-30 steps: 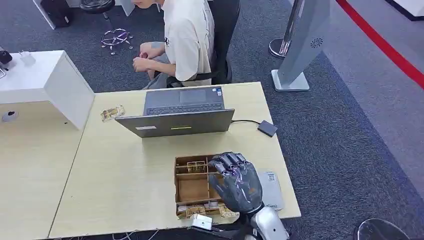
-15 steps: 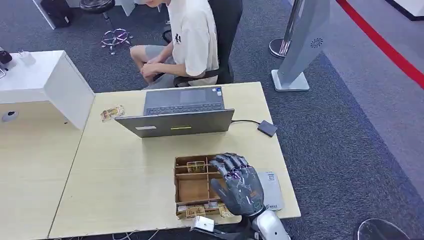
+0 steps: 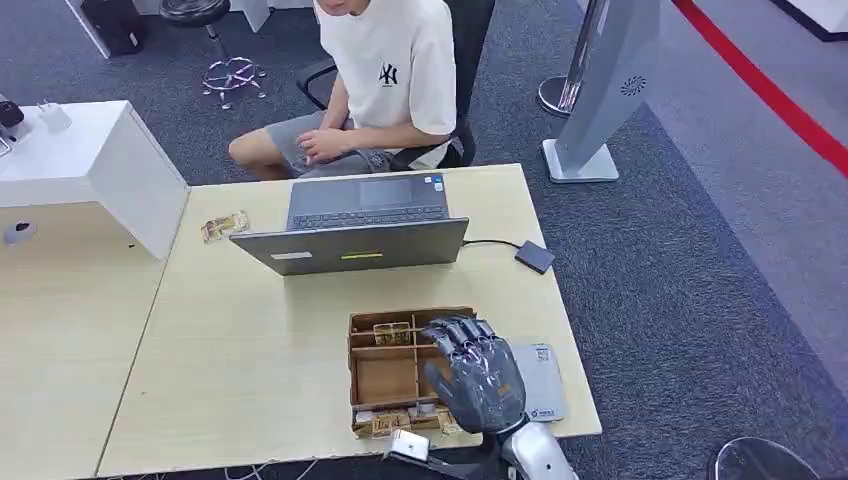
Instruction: Pass the card to the sensor for recognition and then transmit it.
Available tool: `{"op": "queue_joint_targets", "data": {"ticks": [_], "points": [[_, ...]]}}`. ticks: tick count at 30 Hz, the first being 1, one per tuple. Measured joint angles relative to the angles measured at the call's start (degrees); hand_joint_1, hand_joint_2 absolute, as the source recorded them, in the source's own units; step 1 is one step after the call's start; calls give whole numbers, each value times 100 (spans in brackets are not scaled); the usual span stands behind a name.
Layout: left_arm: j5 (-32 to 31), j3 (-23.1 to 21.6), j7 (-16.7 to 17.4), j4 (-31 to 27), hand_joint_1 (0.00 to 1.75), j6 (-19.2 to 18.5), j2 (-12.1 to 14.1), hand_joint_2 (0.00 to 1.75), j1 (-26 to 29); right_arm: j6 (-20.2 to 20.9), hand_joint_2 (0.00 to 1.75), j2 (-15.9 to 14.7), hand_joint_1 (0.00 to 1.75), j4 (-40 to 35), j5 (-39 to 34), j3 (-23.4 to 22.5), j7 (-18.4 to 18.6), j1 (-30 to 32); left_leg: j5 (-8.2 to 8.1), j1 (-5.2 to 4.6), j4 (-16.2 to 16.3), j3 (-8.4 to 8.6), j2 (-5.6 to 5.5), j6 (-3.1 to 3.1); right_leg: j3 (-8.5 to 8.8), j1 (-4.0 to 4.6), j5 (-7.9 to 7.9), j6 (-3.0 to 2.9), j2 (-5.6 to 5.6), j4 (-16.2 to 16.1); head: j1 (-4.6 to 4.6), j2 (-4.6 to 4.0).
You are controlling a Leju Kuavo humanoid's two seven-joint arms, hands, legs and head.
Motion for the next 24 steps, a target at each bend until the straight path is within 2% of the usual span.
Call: {"op": "queue_joint_targets", "data": {"ticks": [13,16,18,19,20,24], "points": [[-111,42,107,0,0,-31,17,0,3,0,175,-33,73,197,24,-273,70,-125,0,0,0,0,0,0,0,0,0,0,0,0,0,-2],[-118,52,116,0,0,-31,33,0,3,0,175,-44,77,218,70,-348,105,-154,0,0,0,0,0,0,0,0,0,0,0,0,2,-2],[-131,77,116,0,0,-31,39,0,3,-2,175,-55,87,236,136,-396,122,-180,0,0,0,0,0,0,0,0,0,0,0,0,0,0],[-142,89,116,0,0,-31,42,0,3,0,175,-61,86,253,170,-417,172,-197,0,0,0,0,0,0,0,0,0,0,0,0,0,0],[-151,94,116,0,0,-31,44,0,3,-2,175,-70,75,266,192,-433,209,-211,0,0,0,0,0,0,0,0,0,0,0,0,0,0],[-160,125,96,0,0,-31,55,0,1,-2,175,-125,77,337,247,-466,304,-284,0,0,0,0,0,0,0,0,0,0,0,0,0,0]]}}
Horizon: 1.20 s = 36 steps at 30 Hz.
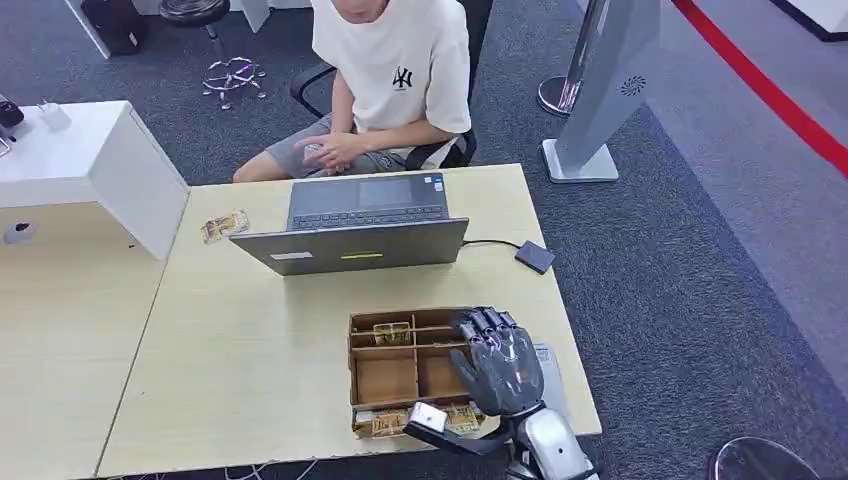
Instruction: Pass the card to the sensor for recognition and then transmit it.
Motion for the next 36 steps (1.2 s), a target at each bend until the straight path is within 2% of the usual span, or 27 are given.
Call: {"op": "queue_joint_targets", "data": {"ticks": [6,9,11,13,16,18,19,20,22,23,36], "points": [[-26,22,-55,0,0,0,9,0,0,0,175,-61,77,125,4,-50,107,-90,0,0,0,0,0,0,0,0,0,0,0,0,0,0],[-46,31,-66,0,0,0,9,0,0,0,175,-85,66,186,9,-72,127,-108,0,0,0,0,0,0,0,0,0,0,0,0,0,0],[-52,37,-66,0,0,2,11,0,-1,0,175,-92,68,214,11,-79,140,-112,0,0,0,0,0,0,-1,0,0,0,0,0,0,0],[-52,52,-66,0,0,2,11,0,0,0,175,-105,87,242,17,-85,168,-113,0,0,0,0,0,0,-1,0,0,0,0,0,0,-2],[-52,59,-28,0,0,4,15,0,0,0,175,-127,87,299,33,-92,216,-113,0,0,0,0,0,0,-1,0,0,0,0,0,0,0],[-52,61,0,0,0,7,26,0,0,2,175,-146,105,341,42,-94,225,-111,0,0,0,0,0,0,-1,0,0,0,0,0,0,-2],[-52,61,2,0,0,9,28,0,0,0,175,-153,105,363,41,-94,232,-112,0,0,0,0,0,0,-1,0,0,0,0,0,0,-2],[-52,66,2,0,0,15,31,0,0,2,175,-162,152,382,44,-94,240,-112,0,0,0,0,0,0,-1,0,0,0,0,0,0,0],[-52,79,2,0,0,20,35,0,0,0,175,-181,162,426,57,-94,284,-111,0,0,0,0,0,0,-1,0,0,0,0,0,2,0],[-52,85,4,0,0,20,35,0,0,-6,175,-188,175,441,57,-94,288,-114,0,0,0,1,0,0,0,0,0,0,0,0,0,-2],[-76,159,-33,0,0,20,37,0,-1,-9,175,-225,175,496,-11,-94,275,-112,0,0,0,1,0,0,0,0,0,0,0,0,0,0]]}}
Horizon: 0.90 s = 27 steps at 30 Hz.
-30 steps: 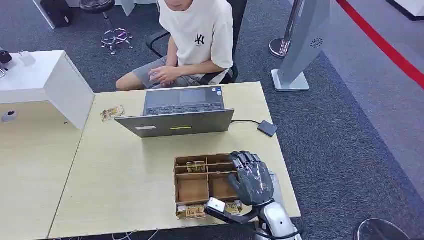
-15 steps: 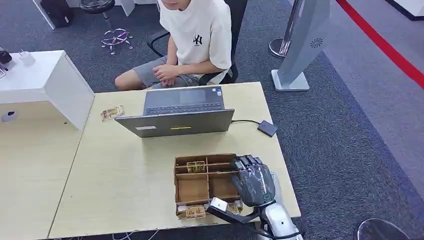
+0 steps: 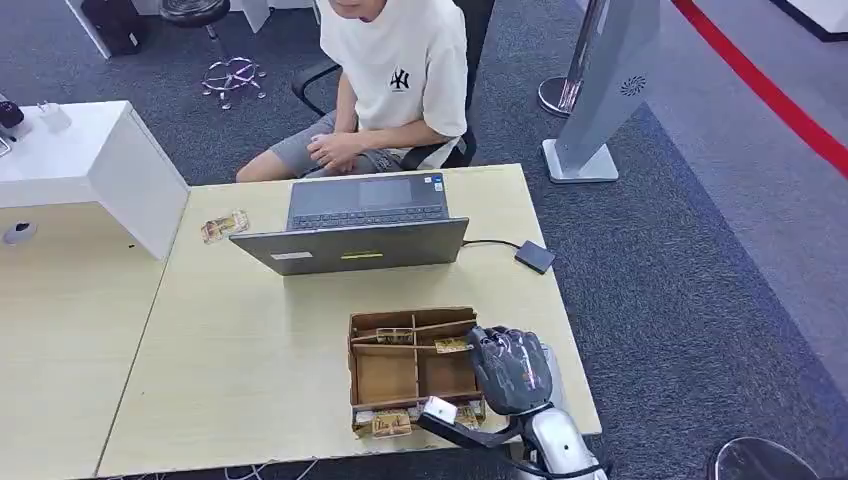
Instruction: Pass the card to the sensor for recognition and then transmit it.
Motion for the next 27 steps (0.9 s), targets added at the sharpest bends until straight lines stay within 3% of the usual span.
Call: {"op": "queue_joint_targets", "data": {"ticks": [4,8,13,15,18,20,27], "points": [[-7,2,0,0,0,0,0,0,0,-2,175,0,175,-24,-184,-9,-169,10,0,0,0,0,0,0,0,0,0,0,0,0,0,-2],[-46,44,17,0,0,0,0,0,1,-2,175,77,175,-162,-971,-123,-765,52,0,0,0,-1,0,0,0,0,0,0,0,0,0,-2],[-103,166,-9,0,0,2,-7,0,4,37,175,83,175,-715,-3268,90,-656,107,0,-1,0,-1,0,0,-1,0,0,0,0,0,0,0],[-111,223,-17,0,0,11,-13,0,3,300,175,41,175,-1223,-4424,269,-706,140,0,-1,0,-1,0,0,-1,-1,0,0,1,0,0,0],[-120,262,-20,0,0,15,-20,0,4,450,175,35,175,-1559,-4984,326,-773,177,0,-1,0,-1,0,0,-1,-1,0,0,-1,0,0,0],[-129,321,-24,0,0,17,-35,0,12,719,175,35,175,-2149,-5857,339,-962,242,0,-1,0,-1,0,0,-1,-1,0,0,-1,0,2,-2],[-162,422,-46,0,0,17,-68,0,14,1104,175,33,175,-3084,-6557,337,-1137,416,-2,-1,0,-1,0,3,-1,-1,0,0,0,0,0,0]]}}
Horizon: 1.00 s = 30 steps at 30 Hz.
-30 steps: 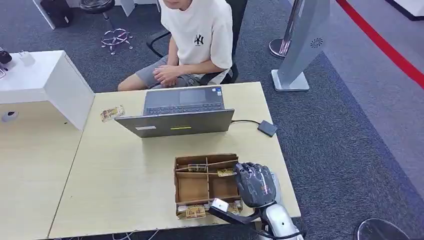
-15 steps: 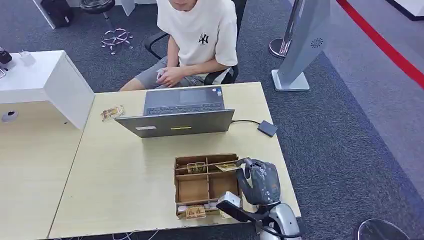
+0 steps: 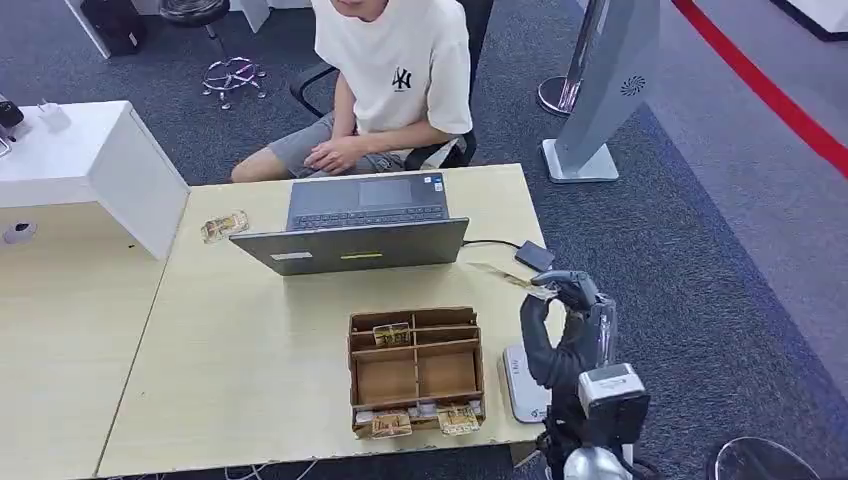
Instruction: Pass the card to the sensor for recognition and then transmit it.
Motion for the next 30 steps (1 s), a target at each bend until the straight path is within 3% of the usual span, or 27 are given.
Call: {"op": "queue_joint_targets", "data": {"ticks": [7,14,24,30], "points": [[-24,24,-94,0,0,0,-31,0,-1,55,175,0,175,-67,228,18,-66,-2,0,1,0,0,0,0,1,0,0,0,0,0,0,-2],[-182,35,5,0,0,-50,-46,0,-3,-202,175,0,175,108,1137,225,-33,-316,1,1,0,0,0,0,2,0,1,0,1,1,0,0],[-579,33,81,0,0,-210,-31,0,-22,-981,175,-13,175,1120,3223,802,745,-1736,7,1,0,3,6,-4,2,1,6,-3,4,2,0,-2],[-759,33,37,0,0,-258,-26,0,-48,-1062,175,31,175,2025,4534,1100,1065,-2593,8,1,0,2,4,-5,2,0,8,-5,3,4,0,0]]}}
